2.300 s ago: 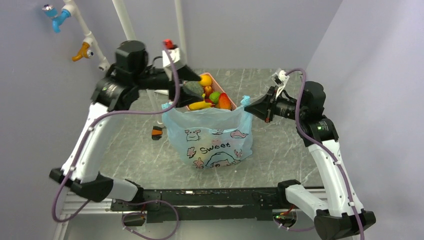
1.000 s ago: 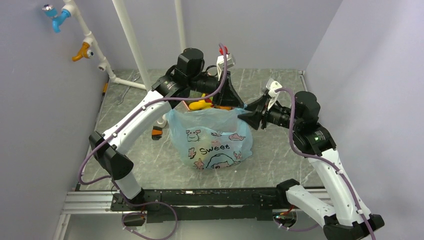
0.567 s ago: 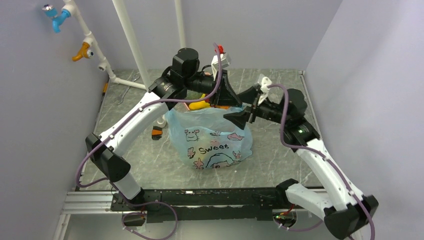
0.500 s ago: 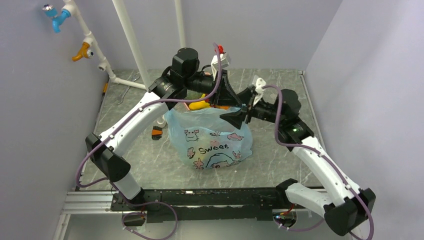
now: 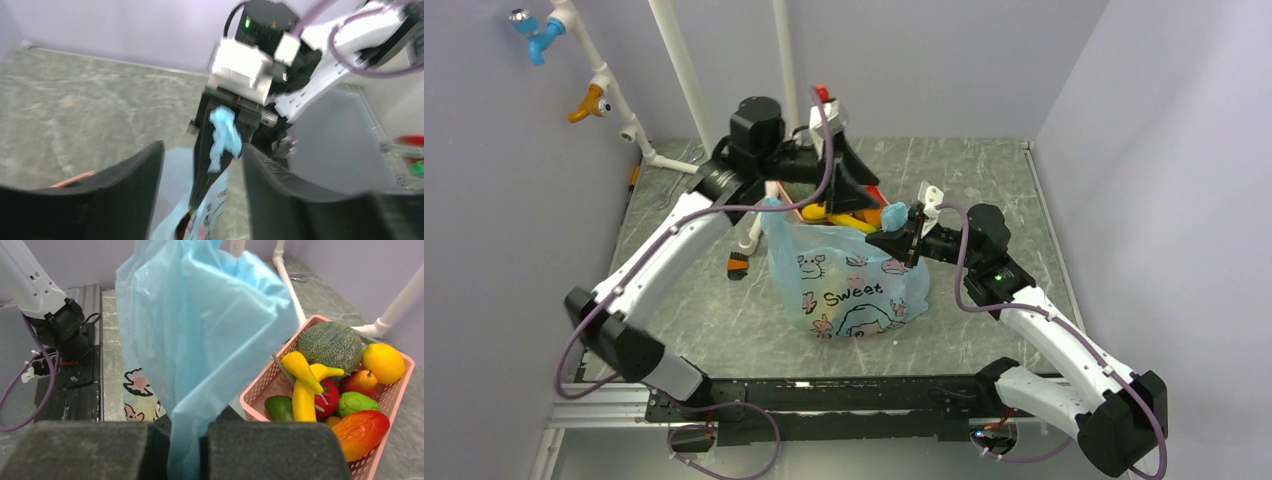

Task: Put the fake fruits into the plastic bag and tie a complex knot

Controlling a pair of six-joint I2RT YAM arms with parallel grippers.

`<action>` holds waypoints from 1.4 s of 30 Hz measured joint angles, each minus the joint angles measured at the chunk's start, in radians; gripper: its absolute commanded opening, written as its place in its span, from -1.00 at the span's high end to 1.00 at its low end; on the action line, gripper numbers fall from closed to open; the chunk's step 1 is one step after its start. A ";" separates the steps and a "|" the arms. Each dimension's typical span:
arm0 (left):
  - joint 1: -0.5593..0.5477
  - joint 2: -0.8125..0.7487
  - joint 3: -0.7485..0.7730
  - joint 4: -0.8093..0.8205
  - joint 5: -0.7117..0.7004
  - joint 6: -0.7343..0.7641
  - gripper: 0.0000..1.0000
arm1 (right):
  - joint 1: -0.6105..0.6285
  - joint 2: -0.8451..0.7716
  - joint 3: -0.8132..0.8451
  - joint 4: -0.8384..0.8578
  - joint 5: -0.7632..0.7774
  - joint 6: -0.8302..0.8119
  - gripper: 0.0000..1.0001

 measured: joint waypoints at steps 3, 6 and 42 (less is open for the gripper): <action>0.020 -0.138 -0.140 -0.035 -0.059 0.146 -0.99 | 0.000 -0.001 -0.003 -0.018 0.003 0.001 1.00; 0.011 -0.286 -0.321 -0.061 -0.115 0.268 -0.99 | 0.000 -0.001 -0.003 -0.030 0.008 0.003 1.00; -0.259 -0.271 -0.993 0.107 -0.539 0.864 1.00 | -0.010 0.180 -0.062 -0.188 0.231 0.242 1.00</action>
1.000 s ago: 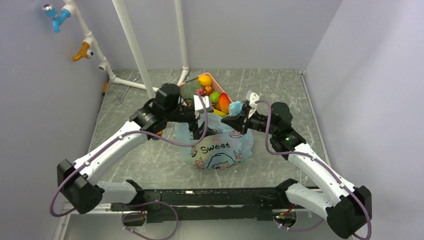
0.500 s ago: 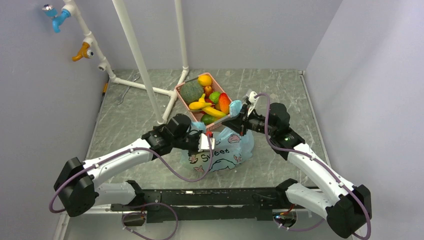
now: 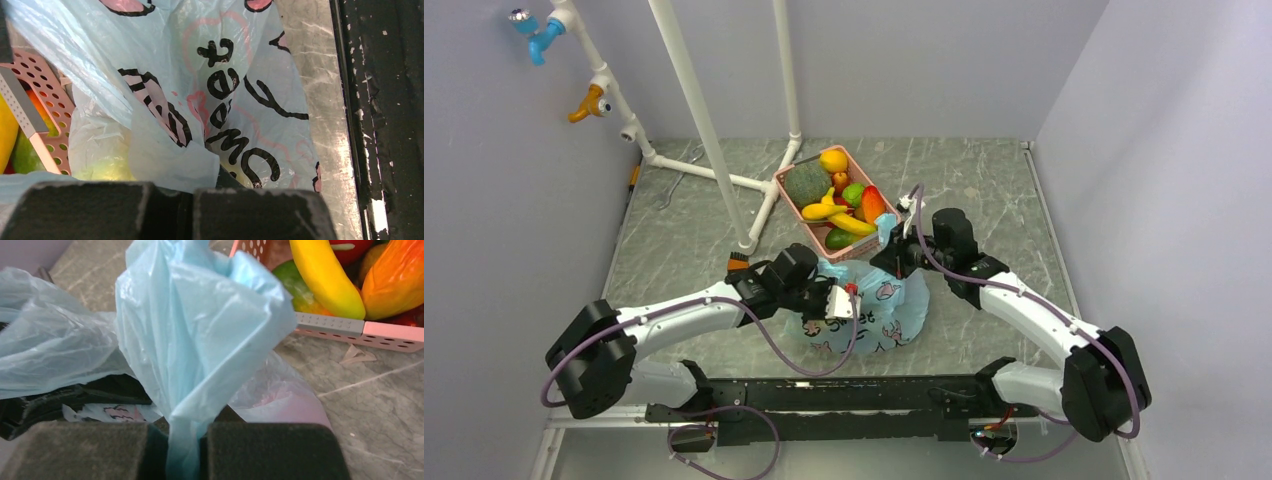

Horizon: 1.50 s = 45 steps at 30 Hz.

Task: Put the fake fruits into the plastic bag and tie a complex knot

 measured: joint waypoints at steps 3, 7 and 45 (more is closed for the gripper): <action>0.000 0.003 0.000 -0.003 -0.005 0.003 0.57 | 0.001 0.012 -0.008 -0.021 0.005 -0.045 1.00; 0.002 0.002 0.014 -0.062 0.000 -0.008 -0.49 | 0.001 0.016 -0.019 -0.039 0.005 -0.092 1.00; 0.269 0.106 0.557 0.014 0.433 -0.922 1.00 | 0.113 -0.164 0.054 0.024 -0.072 -0.163 0.14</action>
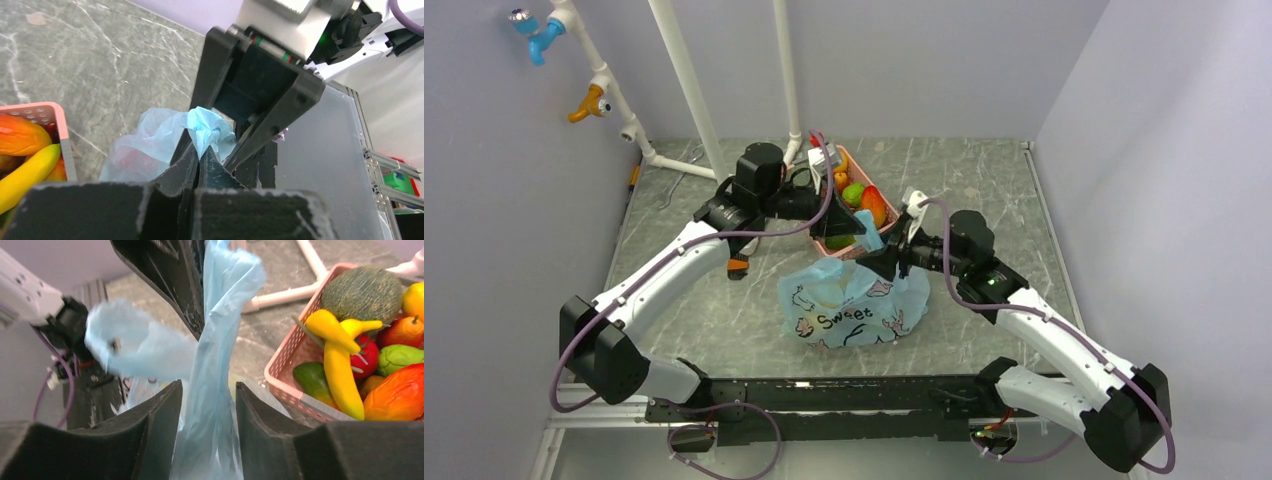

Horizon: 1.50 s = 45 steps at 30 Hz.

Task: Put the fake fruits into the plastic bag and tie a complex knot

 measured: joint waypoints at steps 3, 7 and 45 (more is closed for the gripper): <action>0.023 -0.005 -0.006 0.024 0.013 -0.013 1.00 | -0.015 -0.007 -0.003 0.100 0.002 0.079 0.32; 0.025 -0.010 -0.006 0.045 0.019 -0.029 1.00 | -0.006 0.062 -0.050 0.247 0.082 0.185 0.30; -0.211 -0.001 0.489 -0.904 -0.165 1.118 -0.76 | 0.085 0.118 -0.265 0.251 0.272 0.115 1.00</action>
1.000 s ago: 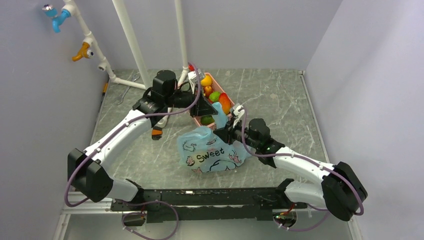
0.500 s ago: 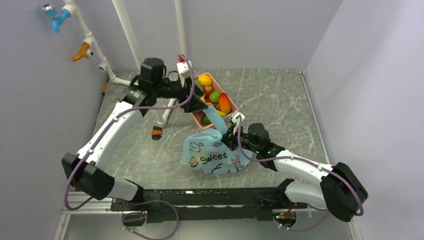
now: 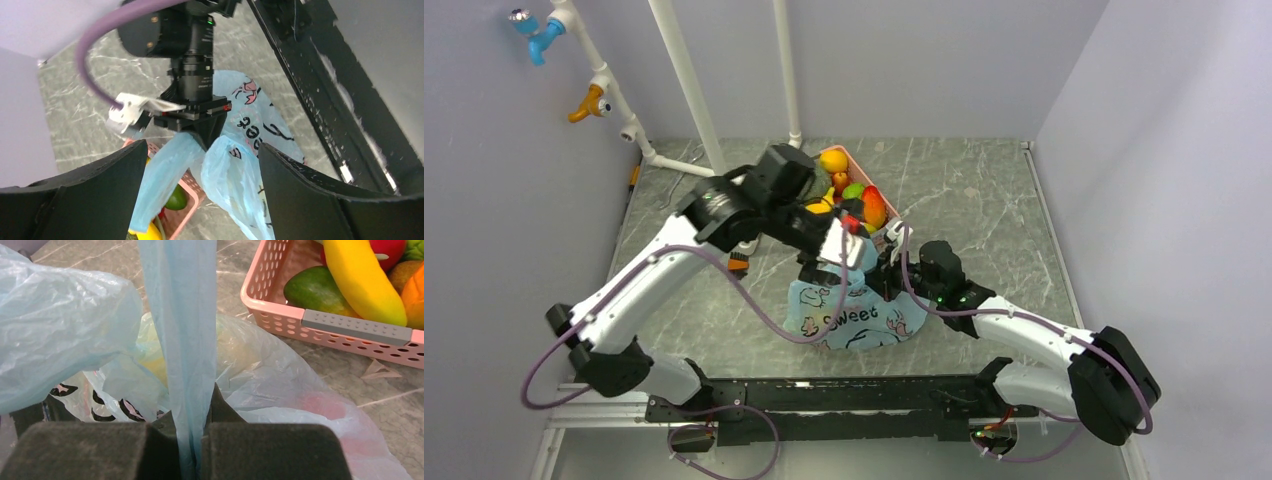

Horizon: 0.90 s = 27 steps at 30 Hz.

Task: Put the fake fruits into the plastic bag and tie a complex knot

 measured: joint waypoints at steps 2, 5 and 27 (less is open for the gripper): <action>-0.039 0.068 0.033 -0.051 -0.023 0.076 -0.79 | -0.001 0.010 0.005 0.000 -0.012 0.007 1.00; -0.067 0.148 0.077 -0.132 -0.034 0.172 -0.83 | -0.001 0.019 0.008 0.000 -0.024 0.008 1.00; -0.118 0.281 0.095 -0.470 -0.053 0.649 -0.58 | -0.004 0.021 0.017 -0.009 -0.080 -0.022 1.00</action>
